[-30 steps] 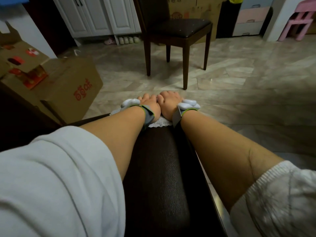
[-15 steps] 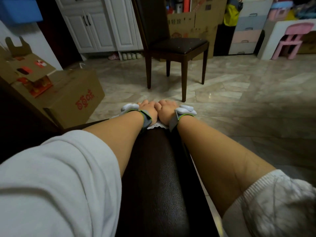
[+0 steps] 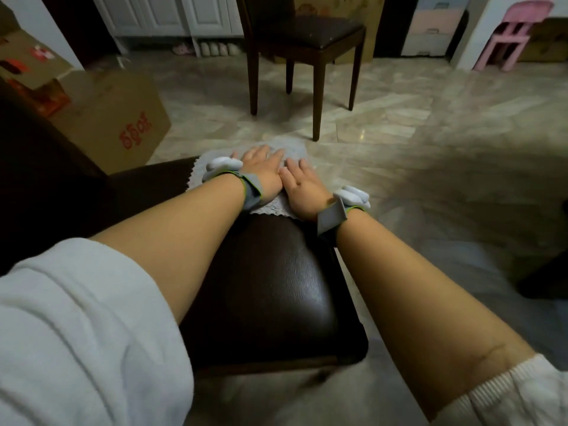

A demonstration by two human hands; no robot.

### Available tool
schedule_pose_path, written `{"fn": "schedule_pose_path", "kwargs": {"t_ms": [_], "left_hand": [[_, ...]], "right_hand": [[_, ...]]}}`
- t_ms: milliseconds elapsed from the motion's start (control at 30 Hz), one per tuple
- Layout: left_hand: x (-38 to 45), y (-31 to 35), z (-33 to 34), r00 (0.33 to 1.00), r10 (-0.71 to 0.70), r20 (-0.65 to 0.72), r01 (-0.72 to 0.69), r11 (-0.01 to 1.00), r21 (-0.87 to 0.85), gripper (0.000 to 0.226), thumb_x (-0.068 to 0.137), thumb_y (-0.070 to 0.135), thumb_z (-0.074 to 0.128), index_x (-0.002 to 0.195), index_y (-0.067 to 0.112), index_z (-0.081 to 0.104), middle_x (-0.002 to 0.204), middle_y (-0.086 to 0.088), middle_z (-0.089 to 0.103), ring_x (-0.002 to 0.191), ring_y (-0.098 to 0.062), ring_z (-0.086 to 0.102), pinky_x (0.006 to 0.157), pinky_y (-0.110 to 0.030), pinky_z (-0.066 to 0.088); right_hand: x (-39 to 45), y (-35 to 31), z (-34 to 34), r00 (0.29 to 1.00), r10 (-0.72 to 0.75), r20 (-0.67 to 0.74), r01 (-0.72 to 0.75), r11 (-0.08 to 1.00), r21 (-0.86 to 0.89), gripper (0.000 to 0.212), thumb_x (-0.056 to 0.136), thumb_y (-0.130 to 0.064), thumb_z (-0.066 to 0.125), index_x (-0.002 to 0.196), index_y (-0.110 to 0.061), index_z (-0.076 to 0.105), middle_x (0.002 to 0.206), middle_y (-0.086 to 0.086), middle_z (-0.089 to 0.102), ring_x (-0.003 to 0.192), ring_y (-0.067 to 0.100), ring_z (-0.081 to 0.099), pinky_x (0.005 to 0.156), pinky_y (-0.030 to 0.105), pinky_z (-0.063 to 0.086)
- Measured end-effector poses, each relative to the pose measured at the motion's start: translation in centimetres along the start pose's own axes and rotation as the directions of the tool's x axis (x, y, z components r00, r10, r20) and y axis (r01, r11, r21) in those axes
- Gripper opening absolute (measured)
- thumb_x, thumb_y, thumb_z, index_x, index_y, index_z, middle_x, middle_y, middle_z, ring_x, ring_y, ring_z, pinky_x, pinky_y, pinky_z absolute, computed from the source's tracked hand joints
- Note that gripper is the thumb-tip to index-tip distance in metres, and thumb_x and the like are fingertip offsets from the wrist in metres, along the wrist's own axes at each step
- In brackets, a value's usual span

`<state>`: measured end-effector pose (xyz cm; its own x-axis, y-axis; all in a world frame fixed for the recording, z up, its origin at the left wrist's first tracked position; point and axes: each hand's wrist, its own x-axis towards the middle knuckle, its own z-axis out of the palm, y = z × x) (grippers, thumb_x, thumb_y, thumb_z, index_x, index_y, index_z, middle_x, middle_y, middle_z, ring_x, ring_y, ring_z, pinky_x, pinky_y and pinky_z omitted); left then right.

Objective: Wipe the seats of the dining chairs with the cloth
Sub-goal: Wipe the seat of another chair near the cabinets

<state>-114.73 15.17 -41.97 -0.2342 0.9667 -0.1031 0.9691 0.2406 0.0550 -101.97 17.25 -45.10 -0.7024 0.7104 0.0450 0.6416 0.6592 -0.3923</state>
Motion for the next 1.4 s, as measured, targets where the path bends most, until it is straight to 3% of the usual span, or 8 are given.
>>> {"fn": "schedule_pose_path", "kwargs": {"t_ms": [133, 267, 567, 733, 833, 1133, 1300, 1400], "left_hand": [[-4.4, 0.8, 1.3, 0.999, 0.048, 0.008, -0.048, 0.999, -0.019, 0.053, 0.098, 0.041, 0.018, 0.149, 0.038, 0.004, 0.161, 0.006, -0.005, 0.147, -0.015, -0.008, 0.115, -0.048, -0.008], [-9.8, 2.7, 1.1, 0.998, 0.061, 0.017, -0.06, 0.998, -0.021, 0.055, 0.098, 0.043, 0.019, 0.15, 0.038, 0.002, 0.161, 0.005, -0.009, 0.147, -0.015, -0.011, 0.117, -0.048, -0.009], [-19.2, 5.0, 2.1, 0.985, 0.147, -0.088, -0.147, 0.989, 0.009, 0.059, 0.096, 0.051, 0.024, 0.15, 0.037, 0.005, 0.161, 0.002, -0.007, 0.147, -0.017, -0.01, 0.117, -0.048, -0.008], [-21.0, 2.1, 1.7, 0.919, 0.395, 0.017, -0.395, 0.914, 0.092, 0.091, 0.08, 0.079, 0.031, 0.15, 0.035, -0.008, 0.16, -0.003, -0.015, 0.146, -0.022, -0.016, 0.117, -0.048, -0.011], [-21.6, 0.3, 1.7, 0.897, 0.441, 0.034, -0.44, 0.882, 0.169, 0.099, 0.076, 0.084, 0.029, 0.148, 0.034, -0.017, 0.159, -0.003, -0.019, 0.146, -0.023, -0.017, 0.118, -0.048, -0.009], [-25.6, -6.5, 3.0, 0.957, 0.287, -0.041, -0.274, 0.941, 0.198, 0.099, 0.074, 0.083, 0.024, 0.146, 0.033, -0.021, 0.158, -0.003, -0.019, 0.147, -0.025, -0.013, 0.116, -0.051, -0.008], [-28.4, -12.5, 3.4, 0.994, 0.089, -0.068, -0.075, 0.981, 0.178, 0.103, 0.062, 0.087, 0.009, 0.147, 0.034, -0.016, 0.16, -0.004, -0.01, 0.147, -0.025, -0.008, 0.115, -0.048, -0.01], [-30.3, -15.7, 3.7, 0.995, -0.026, -0.091, 0.034, 0.996, 0.085, 0.103, 0.067, 0.084, 0.029, 0.15, 0.033, -0.004, 0.161, -0.003, -0.006, 0.147, -0.024, -0.007, 0.116, -0.049, -0.006]], "right_hand": [[-5.0, -1.5, 0.0, 0.991, 0.133, 0.018, -0.134, 0.977, 0.166, 0.052, 0.105, -0.029, 0.022, 0.152, -0.006, 0.015, 0.16, 0.017, 0.008, 0.148, 0.034, 0.003, 0.12, 0.038, 0.003], [-10.2, -2.8, 0.7, 0.973, 0.232, -0.005, -0.215, 0.913, 0.348, 0.057, 0.103, -0.042, 0.025, 0.153, -0.015, 0.017, 0.161, 0.012, 0.01, 0.149, 0.024, 0.005, 0.12, 0.039, 0.008], [-20.2, -4.3, 1.0, 0.991, 0.135, -0.007, -0.126, 0.939, 0.319, 0.079, 0.089, -0.066, 0.024, 0.154, -0.022, 0.008, 0.162, 0.006, 0.003, 0.149, 0.017, -0.002, 0.121, 0.039, 0.008], [-22.3, -3.8, -0.8, 0.992, 0.009, 0.128, -0.04, 0.969, 0.243, 0.107, 0.079, -0.062, 0.062, 0.153, -0.027, -0.008, 0.16, 0.004, -0.016, 0.148, 0.017, -0.009, 0.12, 0.038, 0.006], [-21.8, -4.0, -1.0, 0.989, 0.024, 0.149, -0.047, 0.988, 0.148, 0.118, 0.071, -0.066, 0.067, 0.153, -0.026, -0.008, 0.16, 0.007, -0.017, 0.148, 0.024, -0.009, 0.12, 0.044, 0.008], [-18.2, -10.2, 0.7, 0.988, -0.112, 0.106, 0.14, 0.939, -0.314, 0.124, 0.061, -0.094, 0.036, 0.154, -0.02, 0.0, 0.16, 0.018, -0.004, 0.147, 0.036, -0.009, 0.119, 0.052, -0.001], [-15.0, -16.0, 3.0, 0.942, -0.285, 0.179, 0.332, 0.874, -0.354, 0.121, 0.066, -0.092, 0.037, 0.154, -0.016, 0.001, 0.16, 0.017, 0.002, 0.148, 0.036, -0.003, 0.119, 0.051, 0.0], [-13.1, -19.3, 4.5, 0.899, -0.373, 0.229, 0.433, 0.834, -0.342, 0.117, 0.07, -0.089, 0.037, 0.154, -0.017, -0.001, 0.161, 0.016, 0.002, 0.148, 0.035, -0.003, 0.119, 0.051, 0.001]]}}
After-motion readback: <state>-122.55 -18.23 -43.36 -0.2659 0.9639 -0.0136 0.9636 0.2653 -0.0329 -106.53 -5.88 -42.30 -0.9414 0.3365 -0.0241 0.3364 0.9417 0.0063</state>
